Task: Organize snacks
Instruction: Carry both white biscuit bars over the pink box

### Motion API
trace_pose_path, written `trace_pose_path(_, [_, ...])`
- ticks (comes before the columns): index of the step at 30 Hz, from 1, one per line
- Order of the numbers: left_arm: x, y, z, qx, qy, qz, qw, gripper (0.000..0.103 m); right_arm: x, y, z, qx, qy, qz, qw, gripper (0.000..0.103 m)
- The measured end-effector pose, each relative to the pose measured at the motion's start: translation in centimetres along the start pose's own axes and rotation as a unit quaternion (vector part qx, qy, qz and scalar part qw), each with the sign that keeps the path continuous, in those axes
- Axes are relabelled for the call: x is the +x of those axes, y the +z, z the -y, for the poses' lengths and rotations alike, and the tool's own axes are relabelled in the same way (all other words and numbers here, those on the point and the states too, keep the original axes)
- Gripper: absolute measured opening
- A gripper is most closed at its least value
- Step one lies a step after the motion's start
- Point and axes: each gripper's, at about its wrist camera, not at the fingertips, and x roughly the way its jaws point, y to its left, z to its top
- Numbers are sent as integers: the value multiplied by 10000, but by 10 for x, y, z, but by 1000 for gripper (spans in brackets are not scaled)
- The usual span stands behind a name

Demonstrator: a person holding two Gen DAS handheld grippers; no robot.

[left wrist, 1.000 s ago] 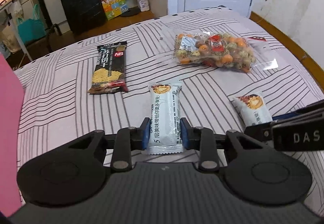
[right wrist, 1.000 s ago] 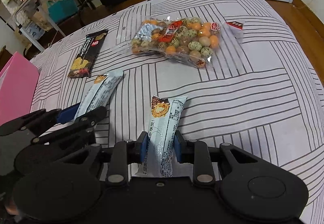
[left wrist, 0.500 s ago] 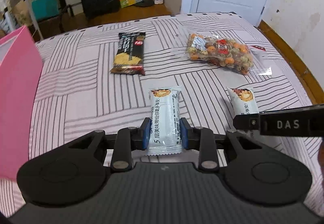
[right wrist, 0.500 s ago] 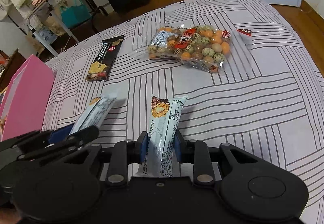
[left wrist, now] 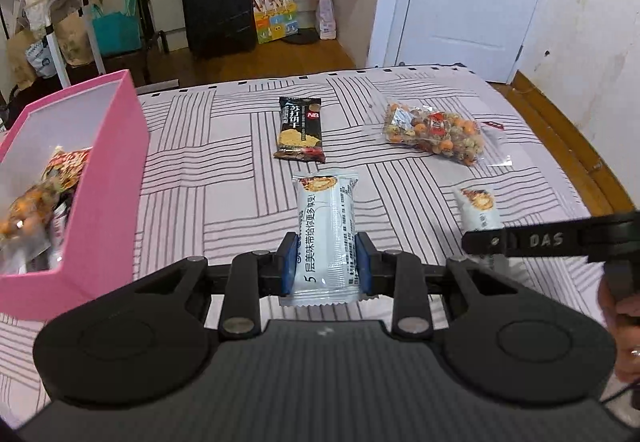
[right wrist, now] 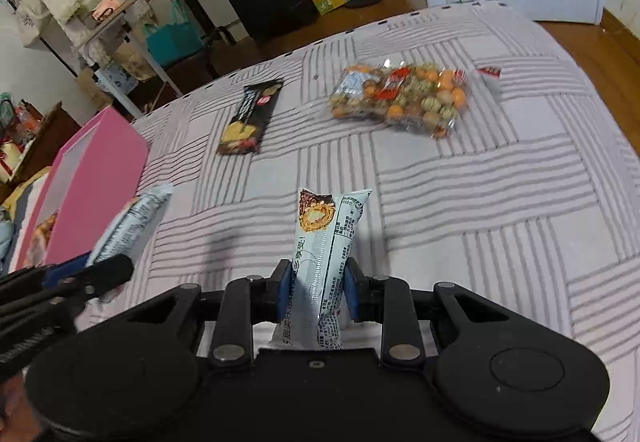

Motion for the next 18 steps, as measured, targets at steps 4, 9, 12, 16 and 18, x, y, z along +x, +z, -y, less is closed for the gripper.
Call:
trace_pose_path(4, [-26,-2,-17,-169,-125,31,9998,29,-9,-15,-16,-99,101,47,9999,31])
trace_pose_path(9, [-61,-10,-35,-114,24,181,9998,29,-30,-24,-36,-53,456,51,9989,31])
trace_pose_path(12, [-85,-10,-54,-209,71,318,9993,29,-43,-23,-57,-138,705,43,9974,31])
trace_pose_path(16, [-115,-8,-81,-336,216,575,9975,29,-57,-18,-90,-239,1100,104,9936,31])
trace_pose_path(18, [-126,-7,-95,-423,354,667,9962,29,-62,-14,-114,-412,1268,186,9909,31])
